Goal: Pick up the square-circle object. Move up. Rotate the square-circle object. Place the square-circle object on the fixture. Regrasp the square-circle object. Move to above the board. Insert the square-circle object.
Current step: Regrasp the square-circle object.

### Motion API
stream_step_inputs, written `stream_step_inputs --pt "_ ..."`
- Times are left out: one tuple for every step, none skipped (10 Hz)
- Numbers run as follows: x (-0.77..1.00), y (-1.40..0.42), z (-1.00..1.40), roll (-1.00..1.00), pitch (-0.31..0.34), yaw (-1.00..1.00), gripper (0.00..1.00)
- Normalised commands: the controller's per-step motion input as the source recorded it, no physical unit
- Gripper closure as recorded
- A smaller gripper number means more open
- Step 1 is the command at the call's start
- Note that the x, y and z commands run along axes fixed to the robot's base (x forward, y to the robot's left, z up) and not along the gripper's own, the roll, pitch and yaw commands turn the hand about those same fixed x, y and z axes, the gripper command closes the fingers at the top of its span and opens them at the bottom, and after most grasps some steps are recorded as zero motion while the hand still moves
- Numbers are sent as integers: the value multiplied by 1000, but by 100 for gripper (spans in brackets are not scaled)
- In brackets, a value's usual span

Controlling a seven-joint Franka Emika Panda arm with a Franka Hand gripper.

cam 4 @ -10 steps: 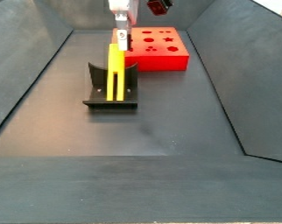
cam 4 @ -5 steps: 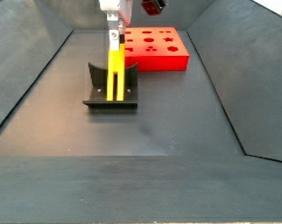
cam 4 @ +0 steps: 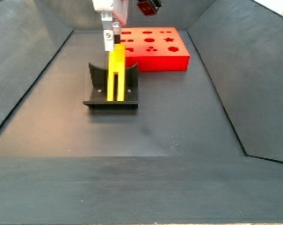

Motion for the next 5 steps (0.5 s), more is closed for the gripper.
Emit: stream_step_inputs --pt "111 -14 5 -44 252 64 0" --pt "84 -15 3 -49 243 65 0" --pt "77 -10 4 -54 231 67 0" --pt "78 -12 4 -54 229 66 0" --pt "79 -12 4 -53 227 65 0"
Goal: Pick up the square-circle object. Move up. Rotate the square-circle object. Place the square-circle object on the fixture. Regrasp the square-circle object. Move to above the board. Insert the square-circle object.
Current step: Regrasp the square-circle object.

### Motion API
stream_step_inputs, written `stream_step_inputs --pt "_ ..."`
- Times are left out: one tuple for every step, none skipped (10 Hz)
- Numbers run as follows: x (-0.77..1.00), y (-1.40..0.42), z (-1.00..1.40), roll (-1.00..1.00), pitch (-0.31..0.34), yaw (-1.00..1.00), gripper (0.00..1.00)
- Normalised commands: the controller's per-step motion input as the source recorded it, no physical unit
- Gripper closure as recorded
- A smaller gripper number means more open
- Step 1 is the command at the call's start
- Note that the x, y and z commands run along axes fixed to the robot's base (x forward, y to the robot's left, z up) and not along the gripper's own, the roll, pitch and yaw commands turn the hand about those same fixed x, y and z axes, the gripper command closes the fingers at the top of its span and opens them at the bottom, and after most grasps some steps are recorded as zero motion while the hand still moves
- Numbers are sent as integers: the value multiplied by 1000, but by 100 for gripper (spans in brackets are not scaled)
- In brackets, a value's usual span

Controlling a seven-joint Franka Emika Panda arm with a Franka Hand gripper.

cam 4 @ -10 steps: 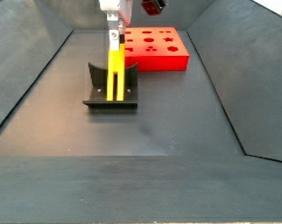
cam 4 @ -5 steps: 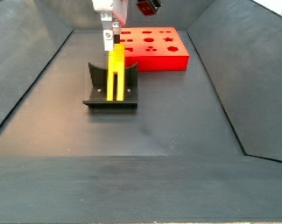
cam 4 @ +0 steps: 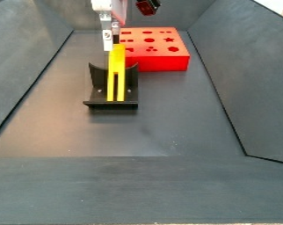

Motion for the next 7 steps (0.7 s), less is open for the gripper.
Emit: stream_step_inputs --pt "80 -12 5 -53 227 65 0" --pt "81 -12 5 -53 225 64 0" --pt "81 -12 5 -52 225 64 0" --pt "81 -12 5 -52 224 63 0" --pt "82 -12 5 -52 224 63 0" --pt "82 -12 5 -51 224 63 0" --pt "82 -12 5 -51 224 63 0"
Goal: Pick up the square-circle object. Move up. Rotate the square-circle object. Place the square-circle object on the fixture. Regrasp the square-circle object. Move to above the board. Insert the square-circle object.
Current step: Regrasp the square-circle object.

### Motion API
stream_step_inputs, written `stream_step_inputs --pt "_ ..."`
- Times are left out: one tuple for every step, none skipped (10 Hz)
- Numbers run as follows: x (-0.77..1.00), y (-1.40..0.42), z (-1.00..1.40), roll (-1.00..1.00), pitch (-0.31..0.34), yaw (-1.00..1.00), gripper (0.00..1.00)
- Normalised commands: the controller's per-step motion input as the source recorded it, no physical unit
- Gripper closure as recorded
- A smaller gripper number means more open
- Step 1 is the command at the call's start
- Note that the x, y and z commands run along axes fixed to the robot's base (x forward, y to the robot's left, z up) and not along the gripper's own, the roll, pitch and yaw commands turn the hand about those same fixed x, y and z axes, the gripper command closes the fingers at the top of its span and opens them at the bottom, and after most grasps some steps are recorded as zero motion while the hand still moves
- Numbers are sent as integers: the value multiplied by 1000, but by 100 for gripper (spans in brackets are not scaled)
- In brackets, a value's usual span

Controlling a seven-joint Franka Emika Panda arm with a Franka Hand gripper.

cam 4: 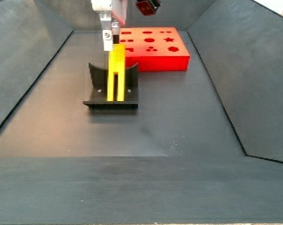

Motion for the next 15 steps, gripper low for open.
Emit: stream_step_inputs --pt "82 -12 5 -51 224 63 0" --pt "82 -12 5 -51 224 63 0" --pt "82 -12 5 -51 224 62 0" --pt "82 -12 5 -51 224 62 0" --pt "82 -11 5 -51 224 62 0" --pt "82 -11 5 -51 224 62 0" --pt "82 -11 5 -51 224 62 0" --pt "82 -11 5 -51 224 62 0" --pt "82 -11 5 -50 224 62 0" --pt "82 -11 5 -50 224 62 0" --pt "82 -11 5 -50 224 62 0" --pt "82 -11 5 -50 224 62 0" --pt "82 -11 5 -50 224 62 0" --pt "82 -11 5 -50 224 62 0" --pt "82 -11 5 -50 224 62 0"
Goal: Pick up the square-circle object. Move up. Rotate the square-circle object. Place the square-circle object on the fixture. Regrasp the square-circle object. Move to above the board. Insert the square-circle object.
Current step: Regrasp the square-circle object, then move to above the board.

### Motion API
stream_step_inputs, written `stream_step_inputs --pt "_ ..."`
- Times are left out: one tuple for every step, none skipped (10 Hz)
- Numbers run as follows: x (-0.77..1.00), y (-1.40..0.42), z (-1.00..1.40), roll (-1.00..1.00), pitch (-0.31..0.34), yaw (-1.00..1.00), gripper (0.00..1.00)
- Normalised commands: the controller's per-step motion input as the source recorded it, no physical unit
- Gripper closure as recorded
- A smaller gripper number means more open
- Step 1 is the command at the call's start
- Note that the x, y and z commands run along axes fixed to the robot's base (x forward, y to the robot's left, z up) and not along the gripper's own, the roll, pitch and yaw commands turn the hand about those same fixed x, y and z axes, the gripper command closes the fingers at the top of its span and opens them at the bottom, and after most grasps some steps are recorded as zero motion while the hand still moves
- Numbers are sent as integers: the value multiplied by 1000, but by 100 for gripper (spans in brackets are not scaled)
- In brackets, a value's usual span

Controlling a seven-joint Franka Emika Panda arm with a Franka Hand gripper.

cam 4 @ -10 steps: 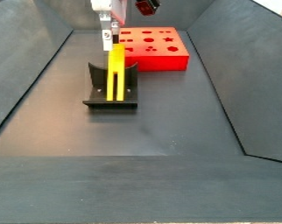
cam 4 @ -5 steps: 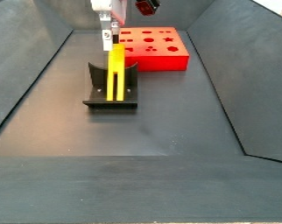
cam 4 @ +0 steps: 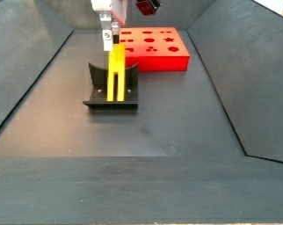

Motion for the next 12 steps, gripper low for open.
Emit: stream_step_inputs --pt "82 -11 5 -50 223 62 0" --pt "82 -11 5 -50 223 62 0" --pt "82 -11 5 -50 223 62 0" --pt "82 -11 5 -50 223 62 0" --pt "82 -11 5 -50 223 62 0" --pt "82 -11 5 -50 223 62 0" --pt "82 -11 5 -50 223 62 0" --pt "82 -11 5 -50 223 62 0" --pt "0 500 167 0 0 0 100" --pt "-239 150 1000 66 -70 285 100" --pt "-245 140 1000 58 -69 265 100" --pt "-236 122 1000 35 -90 222 100"
